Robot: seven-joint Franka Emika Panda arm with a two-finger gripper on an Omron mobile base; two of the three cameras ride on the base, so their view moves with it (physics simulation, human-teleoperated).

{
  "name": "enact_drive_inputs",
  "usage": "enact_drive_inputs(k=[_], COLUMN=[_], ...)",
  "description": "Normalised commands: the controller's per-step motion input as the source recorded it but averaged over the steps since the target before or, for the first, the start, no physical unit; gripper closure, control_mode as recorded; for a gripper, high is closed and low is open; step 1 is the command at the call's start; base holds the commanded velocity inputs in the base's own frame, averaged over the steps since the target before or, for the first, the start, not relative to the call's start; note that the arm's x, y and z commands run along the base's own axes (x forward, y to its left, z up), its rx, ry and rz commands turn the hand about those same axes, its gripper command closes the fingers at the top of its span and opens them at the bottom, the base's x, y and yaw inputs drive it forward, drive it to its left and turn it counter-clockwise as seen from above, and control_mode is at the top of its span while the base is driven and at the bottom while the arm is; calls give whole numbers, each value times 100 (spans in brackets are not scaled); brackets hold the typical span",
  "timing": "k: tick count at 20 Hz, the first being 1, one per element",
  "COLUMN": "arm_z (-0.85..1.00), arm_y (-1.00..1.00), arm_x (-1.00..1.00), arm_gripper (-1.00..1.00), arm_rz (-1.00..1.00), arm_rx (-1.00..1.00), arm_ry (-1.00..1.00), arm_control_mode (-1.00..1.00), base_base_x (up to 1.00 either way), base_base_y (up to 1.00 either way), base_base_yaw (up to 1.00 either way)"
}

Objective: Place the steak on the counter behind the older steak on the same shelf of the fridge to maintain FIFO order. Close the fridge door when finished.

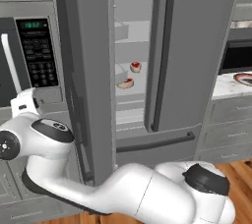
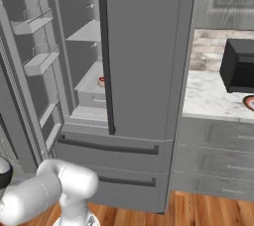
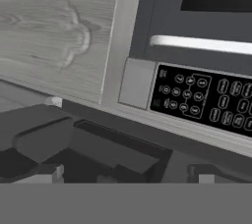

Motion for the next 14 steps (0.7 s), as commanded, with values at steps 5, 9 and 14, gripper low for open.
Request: enact_drive_inputs(k=[5,9,14], arm_z=[-37,-30,-21], arm_y=[4,0,0], arm_x=[35,50,56], arm_gripper=[-100,-100,-100], arm_rz=[-6,-17,-15], arm_rx=[0,0,0], arm_ry=[0,0,0], arm_control_mode=[-100,-100,-100], base_base_x=[0,0,0], base_base_y=[0,0,0], base_base_yaw=[0,0,0])
